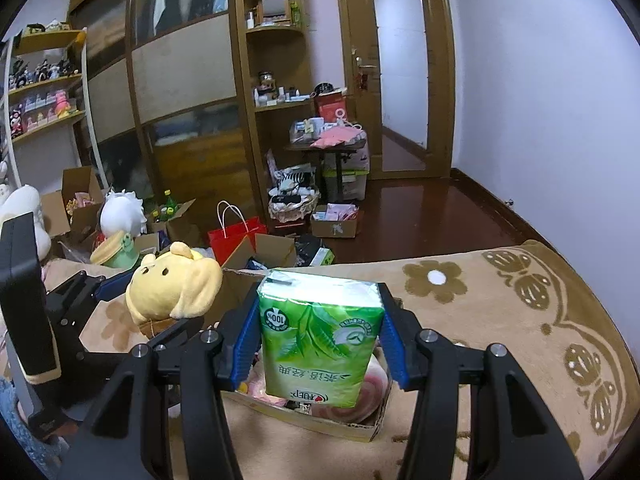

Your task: Organize soft objects

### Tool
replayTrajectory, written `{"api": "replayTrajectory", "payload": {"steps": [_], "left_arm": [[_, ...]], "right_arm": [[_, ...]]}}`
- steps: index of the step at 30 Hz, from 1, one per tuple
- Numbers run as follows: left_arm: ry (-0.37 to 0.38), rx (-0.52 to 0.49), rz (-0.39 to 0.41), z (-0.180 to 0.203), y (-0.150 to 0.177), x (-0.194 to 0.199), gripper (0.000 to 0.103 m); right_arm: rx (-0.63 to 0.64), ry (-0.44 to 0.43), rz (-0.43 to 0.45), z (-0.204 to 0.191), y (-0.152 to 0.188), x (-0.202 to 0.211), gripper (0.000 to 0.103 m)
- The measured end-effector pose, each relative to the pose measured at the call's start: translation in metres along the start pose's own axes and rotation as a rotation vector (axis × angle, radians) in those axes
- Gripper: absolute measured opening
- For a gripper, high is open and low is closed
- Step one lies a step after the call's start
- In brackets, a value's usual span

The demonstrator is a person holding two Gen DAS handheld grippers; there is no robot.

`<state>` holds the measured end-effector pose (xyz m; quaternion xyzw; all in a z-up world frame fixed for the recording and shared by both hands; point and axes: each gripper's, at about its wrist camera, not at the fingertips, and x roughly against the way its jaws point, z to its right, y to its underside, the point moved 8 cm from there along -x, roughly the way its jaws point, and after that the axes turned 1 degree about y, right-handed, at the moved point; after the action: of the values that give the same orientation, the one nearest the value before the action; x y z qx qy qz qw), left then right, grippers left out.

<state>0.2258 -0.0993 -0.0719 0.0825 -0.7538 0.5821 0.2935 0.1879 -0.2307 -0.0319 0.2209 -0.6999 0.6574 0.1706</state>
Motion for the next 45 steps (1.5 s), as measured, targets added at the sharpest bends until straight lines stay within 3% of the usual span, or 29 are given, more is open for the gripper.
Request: {"api": "replayTrajectory", "payload": {"steps": [9, 19, 26, 29, 33, 35, 41, 45], "left_arm": [[0.017, 0.046, -0.043, -0.008, 0.011, -0.022, 0.080], [0.020, 0.037, -0.069, -0.004, 0.020, -0.031, 0.087], [-0.004, 0.057, -0.041, -0.009, 0.016, -0.024, 0.100], [-0.015, 0.067, -0.027, -0.012, 0.011, -0.018, 0.102], [-0.039, 0.069, -0.029, -0.018, 0.005, -0.009, 0.102], [-0.053, 0.076, -0.019, -0.022, 0.002, 0.001, 0.102], [-0.114, 0.103, 0.037, -0.043, -0.008, 0.044, 0.102], [-0.146, 0.070, 0.077, -0.048, -0.015, 0.076, 0.103]], "right_arm": [[-0.044, -0.074, 0.007, 0.003, 0.000, -0.025, 0.057], [-0.077, -0.107, -0.106, 0.004, 0.031, -0.054, 0.057], [-0.105, -0.103, -0.099, 0.008, 0.029, -0.049, 0.073], [-0.133, -0.091, -0.083, 0.011, 0.028, -0.042, 0.090], [-0.121, -0.061, -0.086, 0.014, 0.025, -0.033, 0.094], [-0.106, -0.047, -0.085, 0.015, 0.022, -0.024, 0.103], [-0.086, -0.027, -0.054, 0.014, 0.012, 0.010, 0.103], [-0.048, -0.005, -0.043, 0.009, 0.005, 0.036, 0.103]]}}
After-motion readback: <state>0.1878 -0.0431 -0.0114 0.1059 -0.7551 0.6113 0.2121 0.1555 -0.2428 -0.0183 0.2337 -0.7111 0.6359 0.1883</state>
